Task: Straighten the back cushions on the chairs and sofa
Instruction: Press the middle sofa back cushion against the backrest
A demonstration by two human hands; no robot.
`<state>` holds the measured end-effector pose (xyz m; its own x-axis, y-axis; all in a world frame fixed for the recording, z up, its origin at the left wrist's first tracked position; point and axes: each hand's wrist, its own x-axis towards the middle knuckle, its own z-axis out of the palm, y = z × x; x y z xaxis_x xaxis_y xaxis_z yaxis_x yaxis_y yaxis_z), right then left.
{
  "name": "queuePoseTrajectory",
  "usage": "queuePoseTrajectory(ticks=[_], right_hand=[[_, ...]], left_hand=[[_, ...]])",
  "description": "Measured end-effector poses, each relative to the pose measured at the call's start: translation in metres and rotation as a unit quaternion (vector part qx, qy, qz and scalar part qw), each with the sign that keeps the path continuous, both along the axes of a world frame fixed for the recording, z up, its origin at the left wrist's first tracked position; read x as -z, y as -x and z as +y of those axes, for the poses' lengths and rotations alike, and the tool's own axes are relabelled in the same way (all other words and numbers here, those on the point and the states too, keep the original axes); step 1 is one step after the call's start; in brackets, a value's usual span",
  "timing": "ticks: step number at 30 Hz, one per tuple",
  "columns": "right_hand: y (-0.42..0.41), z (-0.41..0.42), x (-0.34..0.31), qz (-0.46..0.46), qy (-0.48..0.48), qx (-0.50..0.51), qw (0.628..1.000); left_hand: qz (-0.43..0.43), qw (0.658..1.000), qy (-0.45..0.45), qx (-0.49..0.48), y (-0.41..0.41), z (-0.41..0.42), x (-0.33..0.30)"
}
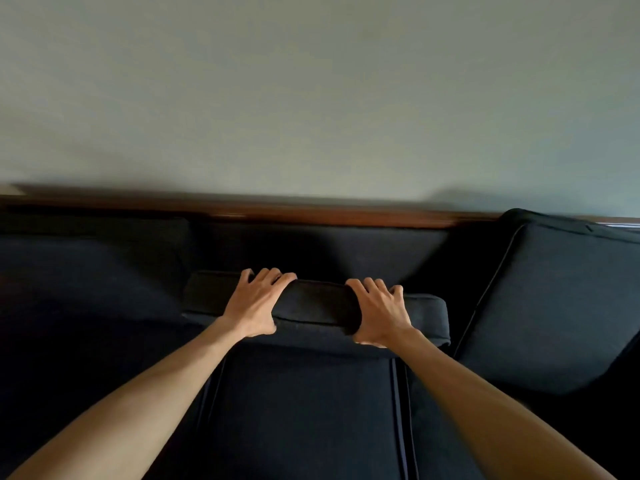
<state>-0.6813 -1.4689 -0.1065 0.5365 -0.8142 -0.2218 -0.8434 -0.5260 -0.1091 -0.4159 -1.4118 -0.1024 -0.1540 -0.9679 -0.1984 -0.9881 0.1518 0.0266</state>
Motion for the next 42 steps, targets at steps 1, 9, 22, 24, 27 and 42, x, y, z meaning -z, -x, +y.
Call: queuePoseTrajectory(ticks=[1,9,22,24,27,42], right_hand=[[-0.009,-0.001,0.002,-0.005,-0.004,0.0,1.0],[-0.033,-0.016,0.02,0.002,0.008,0.0,1.0],[-0.043,-0.061,0.011,0.018,-0.011,0.002,1.0],[-0.042,-0.065,0.012,0.019,-0.014,0.004,1.0],[-0.04,-0.072,0.012,0.014,-0.019,0.009,1.0],[-0.05,-0.115,0.025,0.047,0.009,0.057,0.997]], left_hand=[[-0.001,1.0,-0.003,-0.002,-0.009,-0.002,0.001],[0.019,1.0,-0.02,-0.014,-0.04,-0.02,0.017],[0.041,0.998,0.01,-0.037,-0.046,-0.046,0.026],[0.041,0.999,0.002,-0.032,-0.046,-0.054,0.023],[0.05,0.998,-0.022,-0.034,-0.048,-0.069,0.015],[0.074,0.992,-0.006,-0.1,-0.072,-0.111,0.032]])
